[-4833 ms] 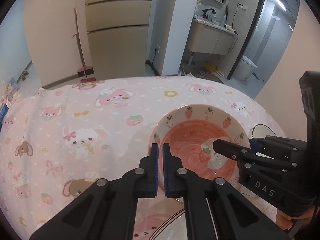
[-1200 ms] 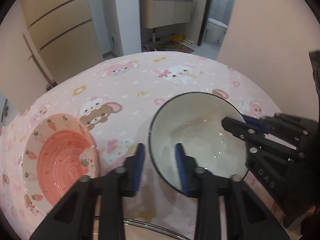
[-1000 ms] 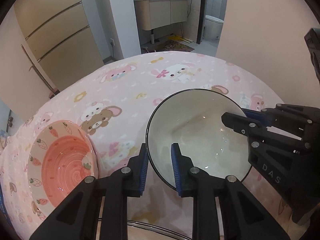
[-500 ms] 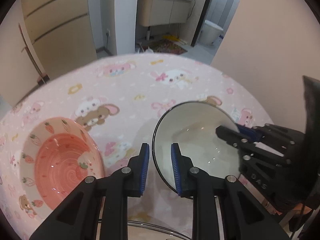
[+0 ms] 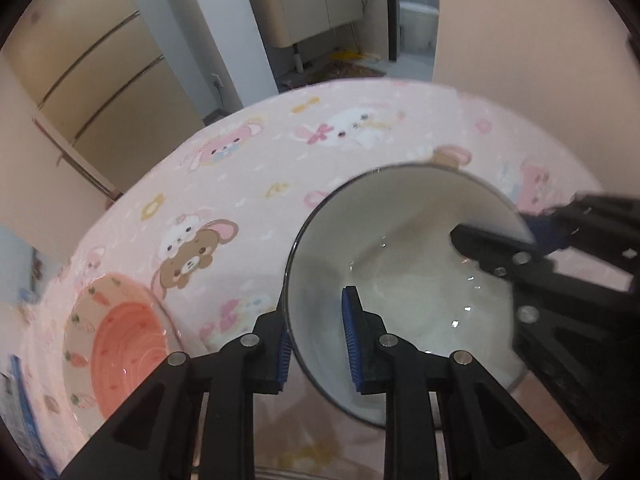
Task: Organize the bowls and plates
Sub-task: 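Close the left gripper on the white bowl rim while the right gripper grips it too, then lift the white bowl with both grippers and carry it toward the pink bowls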
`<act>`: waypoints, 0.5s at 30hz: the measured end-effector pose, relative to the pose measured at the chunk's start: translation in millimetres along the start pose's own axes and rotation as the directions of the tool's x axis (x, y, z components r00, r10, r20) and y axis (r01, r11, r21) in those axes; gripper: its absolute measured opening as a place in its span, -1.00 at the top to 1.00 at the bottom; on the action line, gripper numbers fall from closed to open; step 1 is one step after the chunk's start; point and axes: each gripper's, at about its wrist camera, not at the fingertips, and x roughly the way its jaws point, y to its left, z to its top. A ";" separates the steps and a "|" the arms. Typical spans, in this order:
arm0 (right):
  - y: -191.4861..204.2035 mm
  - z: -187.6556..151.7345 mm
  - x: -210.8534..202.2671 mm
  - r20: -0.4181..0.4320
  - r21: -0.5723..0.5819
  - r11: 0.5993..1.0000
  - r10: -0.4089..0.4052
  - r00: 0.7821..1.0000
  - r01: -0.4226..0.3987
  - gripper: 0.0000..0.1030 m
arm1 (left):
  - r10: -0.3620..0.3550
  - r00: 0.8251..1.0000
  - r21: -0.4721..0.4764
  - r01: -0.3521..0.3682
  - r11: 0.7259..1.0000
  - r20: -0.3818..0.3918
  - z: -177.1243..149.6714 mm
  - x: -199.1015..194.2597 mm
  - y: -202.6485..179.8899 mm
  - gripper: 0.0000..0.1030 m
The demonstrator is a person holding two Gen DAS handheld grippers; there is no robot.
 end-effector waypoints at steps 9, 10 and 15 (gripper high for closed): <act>-7.1 1.2 1.0 -0.006 0.052 0.998 0.027 1.000 -0.026 0.81 | -0.113 0.994 -0.077 0.111 0.991 -0.013 -0.4 -4.1 18.5 0.71; -12.8 1.7 0.7 -0.007 0.092 0.994 0.058 0.998 -0.057 0.82 | -0.121 0.993 -0.084 0.120 0.989 -0.006 -0.8 -6.1 17.5 0.74; -24.1 2.3 -10.3 0.022 0.135 0.988 0.076 0.997 -0.078 0.84 | -0.112 0.992 -0.107 0.117 0.987 0.053 -0.3 -21.3 12.3 0.76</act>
